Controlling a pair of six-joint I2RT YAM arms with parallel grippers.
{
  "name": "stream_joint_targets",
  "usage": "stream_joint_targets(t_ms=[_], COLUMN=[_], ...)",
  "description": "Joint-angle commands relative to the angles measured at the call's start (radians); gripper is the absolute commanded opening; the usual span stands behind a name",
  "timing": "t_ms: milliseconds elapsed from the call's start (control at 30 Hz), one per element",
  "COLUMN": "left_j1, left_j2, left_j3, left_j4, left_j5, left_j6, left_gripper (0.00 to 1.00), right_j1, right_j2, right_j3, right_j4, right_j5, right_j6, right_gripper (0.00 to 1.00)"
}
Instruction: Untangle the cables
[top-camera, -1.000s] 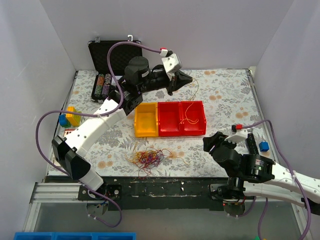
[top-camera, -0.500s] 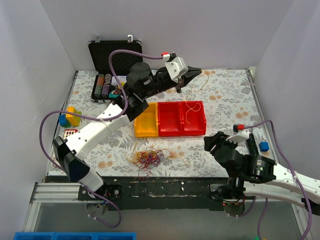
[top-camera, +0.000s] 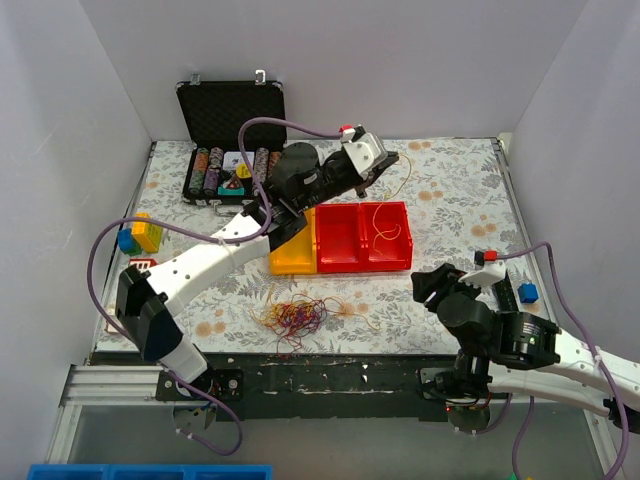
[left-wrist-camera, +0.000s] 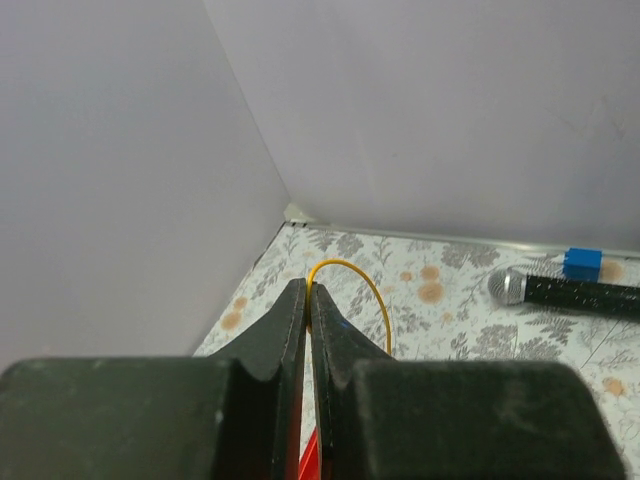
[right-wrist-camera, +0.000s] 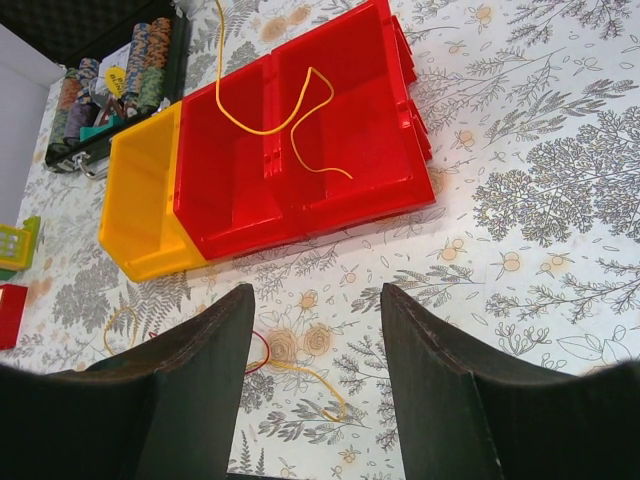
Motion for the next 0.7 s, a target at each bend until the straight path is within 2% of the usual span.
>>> stream_joint_targets(t_ms=[0, 167, 367, 667], left_j1=[-0.007, -0.009, -0.027, -0.035], left_j2=[0.035, 0.132, 0.164, 0.251], left_j3=[-0.077, -0.037, -0.087, -0.072], left_j4=[0.121, 0.112, 0.045, -0.153], left_j5=[-0.105, -0.130, -0.122, -0.207], left_j6=[0.071, 0.057, 0.031, -0.022], left_gripper=[0.00, 0.00, 0.00, 0.00], right_j1=[0.000, 0.000, 0.000, 0.002], right_j2=[-0.019, -0.022, -0.043, -0.052], right_j3=[-0.007, -0.007, -0.004, -0.001], right_j4=[-0.015, -0.035, -0.062, -0.064], right_j5=[0.041, 0.049, 0.068, 0.075], right_j6=[0.015, 0.034, 0.043, 0.044], right_gripper=[0.61, 0.61, 0.61, 0.61])
